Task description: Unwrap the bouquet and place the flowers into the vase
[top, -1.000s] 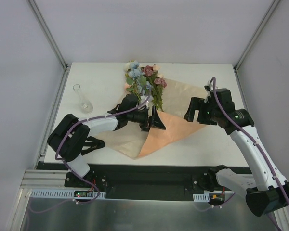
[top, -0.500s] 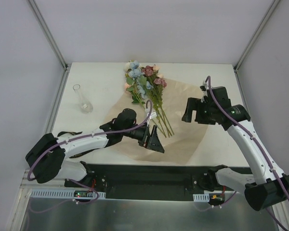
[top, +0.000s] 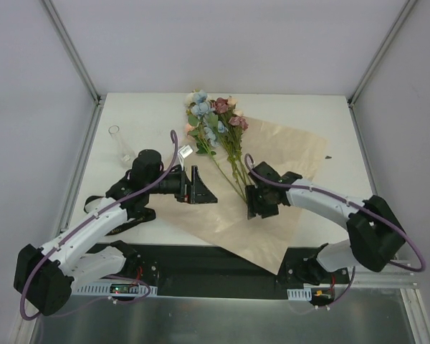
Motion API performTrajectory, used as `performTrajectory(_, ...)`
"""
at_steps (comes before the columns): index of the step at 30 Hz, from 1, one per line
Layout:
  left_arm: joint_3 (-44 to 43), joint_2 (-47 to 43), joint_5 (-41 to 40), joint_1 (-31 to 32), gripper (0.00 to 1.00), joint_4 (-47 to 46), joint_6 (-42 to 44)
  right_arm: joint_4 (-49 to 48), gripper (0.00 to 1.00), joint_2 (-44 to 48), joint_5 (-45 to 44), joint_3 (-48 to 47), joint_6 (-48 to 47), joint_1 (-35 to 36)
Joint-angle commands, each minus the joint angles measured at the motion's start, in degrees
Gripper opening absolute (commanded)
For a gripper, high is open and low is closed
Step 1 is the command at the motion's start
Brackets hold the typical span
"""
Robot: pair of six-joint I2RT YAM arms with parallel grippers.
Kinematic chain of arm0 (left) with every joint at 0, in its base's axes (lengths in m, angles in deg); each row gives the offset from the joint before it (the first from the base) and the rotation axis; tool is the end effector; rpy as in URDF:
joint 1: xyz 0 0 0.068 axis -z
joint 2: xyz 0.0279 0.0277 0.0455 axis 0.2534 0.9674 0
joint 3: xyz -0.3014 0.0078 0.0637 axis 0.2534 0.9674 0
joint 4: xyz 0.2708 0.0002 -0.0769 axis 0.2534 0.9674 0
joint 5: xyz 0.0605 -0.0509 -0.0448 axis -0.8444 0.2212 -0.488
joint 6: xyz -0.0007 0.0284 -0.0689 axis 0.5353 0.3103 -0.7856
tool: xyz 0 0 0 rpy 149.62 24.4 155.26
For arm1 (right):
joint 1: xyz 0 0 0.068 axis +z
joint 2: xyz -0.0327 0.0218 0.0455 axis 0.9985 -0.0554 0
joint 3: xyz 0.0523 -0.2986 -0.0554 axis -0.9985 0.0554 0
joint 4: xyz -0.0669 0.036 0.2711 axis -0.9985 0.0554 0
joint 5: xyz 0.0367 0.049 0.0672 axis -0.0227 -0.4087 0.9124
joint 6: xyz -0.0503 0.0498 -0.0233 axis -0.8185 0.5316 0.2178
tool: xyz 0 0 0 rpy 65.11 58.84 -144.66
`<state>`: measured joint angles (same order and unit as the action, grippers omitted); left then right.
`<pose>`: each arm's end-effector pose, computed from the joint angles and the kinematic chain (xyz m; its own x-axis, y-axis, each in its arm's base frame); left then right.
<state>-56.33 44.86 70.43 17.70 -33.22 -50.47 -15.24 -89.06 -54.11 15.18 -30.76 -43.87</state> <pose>0.1814 -0.1671 0.3095 -0.7936 -0.0421 -0.6070 0.5740 0.2791 -0.7698 0.1967 0.1887 0.1864 -0.8526 -0.3548 -0.3835 -0.4497 0.8721 0.1928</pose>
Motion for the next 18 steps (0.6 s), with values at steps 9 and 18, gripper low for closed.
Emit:
performTrajectory(9, -9.9, -17.0, -22.4, -6.4, 0.96, 27.1, 7.5, -1.9, 0.42, -26.8, -5.6, -35.4, -27.3, -1.2)
performTrajectory(18, -14.1, -20.9, -28.2, -6.5, 0.99, 35.2, 8.9, -2.9, 0.41, -38.5, 2.1, -45.8, -37.7, -1.6)
